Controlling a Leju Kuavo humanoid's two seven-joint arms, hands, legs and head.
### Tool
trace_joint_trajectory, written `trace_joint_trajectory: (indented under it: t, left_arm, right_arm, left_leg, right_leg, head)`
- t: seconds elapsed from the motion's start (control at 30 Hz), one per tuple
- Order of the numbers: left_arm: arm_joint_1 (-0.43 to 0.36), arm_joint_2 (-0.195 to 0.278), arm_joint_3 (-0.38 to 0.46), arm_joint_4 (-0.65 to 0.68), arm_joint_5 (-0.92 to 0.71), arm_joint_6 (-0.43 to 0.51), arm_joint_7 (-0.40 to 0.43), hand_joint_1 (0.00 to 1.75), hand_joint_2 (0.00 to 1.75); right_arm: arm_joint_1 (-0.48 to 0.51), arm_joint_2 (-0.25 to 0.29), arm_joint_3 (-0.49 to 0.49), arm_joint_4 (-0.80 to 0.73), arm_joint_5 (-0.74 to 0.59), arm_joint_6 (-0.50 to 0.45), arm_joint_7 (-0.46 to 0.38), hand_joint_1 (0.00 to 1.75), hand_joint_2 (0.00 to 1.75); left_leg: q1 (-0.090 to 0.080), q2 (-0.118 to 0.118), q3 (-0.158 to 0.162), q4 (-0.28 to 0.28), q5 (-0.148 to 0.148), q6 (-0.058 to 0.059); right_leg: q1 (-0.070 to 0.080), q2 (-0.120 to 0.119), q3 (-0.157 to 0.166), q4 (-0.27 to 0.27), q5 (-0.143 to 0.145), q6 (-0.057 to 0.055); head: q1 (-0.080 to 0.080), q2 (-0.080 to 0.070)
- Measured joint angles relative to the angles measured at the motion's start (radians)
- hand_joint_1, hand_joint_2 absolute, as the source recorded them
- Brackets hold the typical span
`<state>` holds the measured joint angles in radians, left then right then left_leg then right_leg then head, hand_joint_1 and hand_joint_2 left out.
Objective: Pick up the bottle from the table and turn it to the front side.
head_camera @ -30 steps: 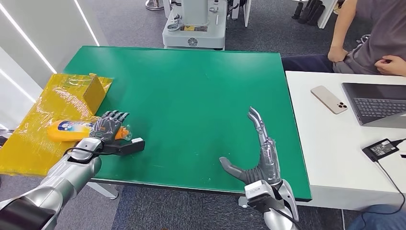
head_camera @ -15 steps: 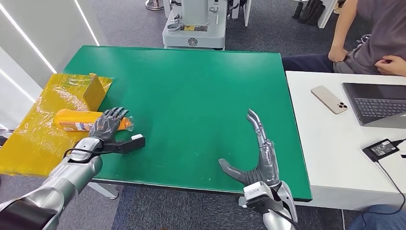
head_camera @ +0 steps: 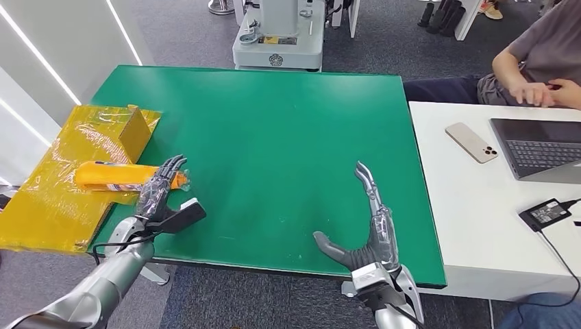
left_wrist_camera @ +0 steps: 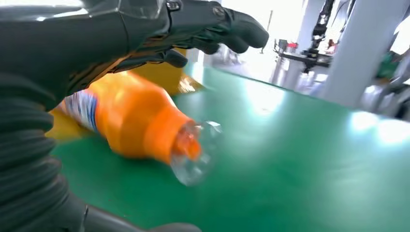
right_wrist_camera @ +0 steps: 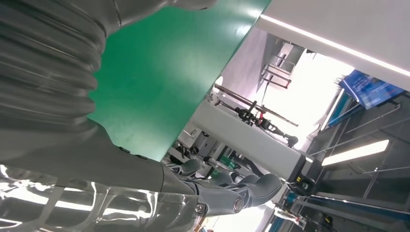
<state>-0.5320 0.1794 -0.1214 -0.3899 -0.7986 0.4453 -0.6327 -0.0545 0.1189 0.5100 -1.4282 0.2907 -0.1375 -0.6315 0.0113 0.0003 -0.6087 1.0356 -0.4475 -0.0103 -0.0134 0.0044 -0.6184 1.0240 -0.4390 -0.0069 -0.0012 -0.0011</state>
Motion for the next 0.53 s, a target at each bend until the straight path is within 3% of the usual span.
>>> trace_joint_trajectory:
  t: [0.1, 0.2, 0.27, 0.4, 0.53]
  left_arm:
    - [0.061, -0.028, 0.045, -0.085, 0.116, -0.083, -0.051, 0.0, 1.75]
    - [0.162, -0.054, 0.039, -0.304, 0.432, -0.248, -0.063, 0.0, 1.75]
    - [0.215, -0.081, 0.029, -0.449, 0.633, -0.311, -0.065, 0.0, 1.75]
    - [0.285, -0.126, 0.012, -0.663, 0.775, -0.36, -0.066, 0.0, 1.75]
    - [0.319, -0.169, -0.002, -0.787, 0.819, -0.351, -0.066, 0.0, 1.75]
  right_arm:
    - [0.002, -0.002, 0.001, 0.0, -0.002, -0.002, 0.0, 0.0, 1.75]
    - [0.004, -0.006, 0.003, 0.002, -0.01, -0.006, 0.0, 0.0, 1.75]
    - [0.004, -0.009, 0.005, 0.004, -0.013, -0.006, 0.0, 0.0, 1.75]
    - [0.002, -0.012, 0.013, 0.01, -0.022, 0.001, -0.001, 0.0, 1.75]
    - [-0.008, -0.014, 0.025, 0.019, -0.03, 0.01, -0.001, 0.0, 1.75]
  left_leg:
    - [0.0, 0.001, 0.0, 0.0, 0.0, 0.0]
    - [0.0, 0.0, 0.0, 0.0, 0.0, 0.0]
    - [0.0, -0.001, -0.001, 0.0, 0.0, 0.0]
    - [0.0, -0.001, -0.001, 0.0, -0.001, 0.0]
    - [0.0, -0.001, -0.001, 0.0, -0.001, 0.0]
  right_leg:
    - [0.0, 0.001, 0.0, 0.0, 0.0, 0.0]
    - [0.0, 0.0, -0.001, 0.0, 0.0, 0.0]
    - [0.0, -0.001, 0.0, -0.001, 0.0, 0.001]
    - [0.0, -0.001, 0.0, -0.001, 0.0, 0.001]
    - [0.0, -0.001, 0.0, -0.001, 0.0, 0.001]
  head:
    - [0.0, 0.0]
    - [0.0, 0.0]
    - [0.0, 0.0]
    - [0.0, 0.0]
    - [0.0, 0.0]
